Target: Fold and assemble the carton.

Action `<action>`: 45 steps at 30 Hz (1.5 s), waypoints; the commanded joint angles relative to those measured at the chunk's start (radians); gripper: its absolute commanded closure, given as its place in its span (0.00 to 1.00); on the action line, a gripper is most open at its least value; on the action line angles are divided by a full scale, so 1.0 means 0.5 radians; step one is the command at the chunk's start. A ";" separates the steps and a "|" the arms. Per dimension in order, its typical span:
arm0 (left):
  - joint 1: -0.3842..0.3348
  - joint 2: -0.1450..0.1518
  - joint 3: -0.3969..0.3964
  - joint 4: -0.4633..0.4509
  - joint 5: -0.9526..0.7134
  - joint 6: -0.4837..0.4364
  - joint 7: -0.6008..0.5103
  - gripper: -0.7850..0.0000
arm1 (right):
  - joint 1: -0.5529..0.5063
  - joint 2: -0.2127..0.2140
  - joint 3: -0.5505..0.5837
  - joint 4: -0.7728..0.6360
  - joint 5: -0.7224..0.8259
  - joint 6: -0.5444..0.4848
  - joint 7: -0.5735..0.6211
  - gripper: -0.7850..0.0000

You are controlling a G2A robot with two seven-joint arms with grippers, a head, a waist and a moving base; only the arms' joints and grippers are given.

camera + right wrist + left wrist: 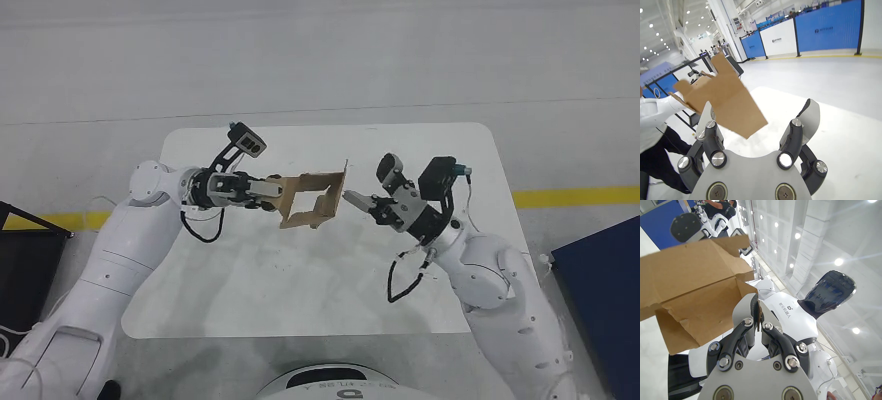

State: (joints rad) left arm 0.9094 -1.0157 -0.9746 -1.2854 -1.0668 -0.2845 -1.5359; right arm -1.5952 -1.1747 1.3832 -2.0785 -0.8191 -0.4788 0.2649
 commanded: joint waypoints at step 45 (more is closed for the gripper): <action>-0.084 0.134 0.284 -0.113 0.335 0.044 0.025 1.00 | 0.370 0.089 -0.065 -0.208 0.174 -0.286 1.108 0.03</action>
State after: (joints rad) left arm 0.8649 -0.9485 -0.8344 -1.3250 -0.9109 -0.2679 -1.5183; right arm -1.4141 -1.1325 1.3614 -2.1858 -0.7197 -0.6106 0.7818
